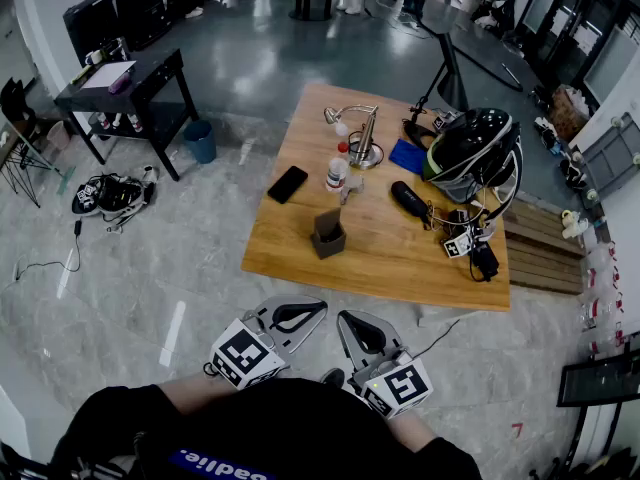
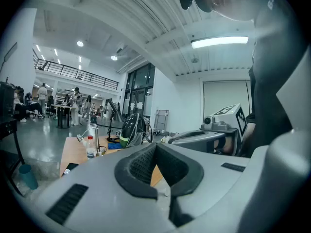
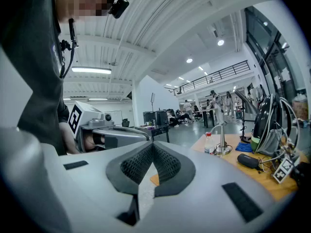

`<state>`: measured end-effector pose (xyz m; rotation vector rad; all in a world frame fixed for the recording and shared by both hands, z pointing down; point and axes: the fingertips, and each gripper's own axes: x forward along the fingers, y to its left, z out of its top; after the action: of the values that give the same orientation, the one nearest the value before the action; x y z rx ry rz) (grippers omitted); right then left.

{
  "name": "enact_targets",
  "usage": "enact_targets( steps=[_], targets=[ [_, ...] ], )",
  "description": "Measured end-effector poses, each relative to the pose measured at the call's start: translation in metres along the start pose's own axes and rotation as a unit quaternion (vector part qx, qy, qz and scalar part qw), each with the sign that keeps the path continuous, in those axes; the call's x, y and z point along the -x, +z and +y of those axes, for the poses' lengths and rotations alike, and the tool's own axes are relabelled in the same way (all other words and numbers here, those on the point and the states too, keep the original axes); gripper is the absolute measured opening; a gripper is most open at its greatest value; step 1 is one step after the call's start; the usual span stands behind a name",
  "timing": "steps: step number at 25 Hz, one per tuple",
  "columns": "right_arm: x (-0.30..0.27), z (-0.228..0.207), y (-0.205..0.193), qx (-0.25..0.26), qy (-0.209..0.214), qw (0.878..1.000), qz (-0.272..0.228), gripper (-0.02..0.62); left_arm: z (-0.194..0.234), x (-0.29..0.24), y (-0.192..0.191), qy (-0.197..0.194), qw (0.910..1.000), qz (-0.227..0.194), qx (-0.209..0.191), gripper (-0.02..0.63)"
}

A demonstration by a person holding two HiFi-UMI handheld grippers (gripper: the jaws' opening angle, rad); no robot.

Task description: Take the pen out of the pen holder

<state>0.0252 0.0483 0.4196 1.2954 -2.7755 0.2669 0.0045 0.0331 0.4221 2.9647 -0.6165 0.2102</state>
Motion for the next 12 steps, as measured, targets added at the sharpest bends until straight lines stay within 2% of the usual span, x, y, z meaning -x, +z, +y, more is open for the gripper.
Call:
enact_targets(
  steps=[12],
  targets=[
    [0.002,-0.025,-0.004,-0.008,0.009,1.0,0.003,0.006,0.006,-0.023,-0.002,0.012,0.9999,0.009,0.002,0.009]
  ],
)
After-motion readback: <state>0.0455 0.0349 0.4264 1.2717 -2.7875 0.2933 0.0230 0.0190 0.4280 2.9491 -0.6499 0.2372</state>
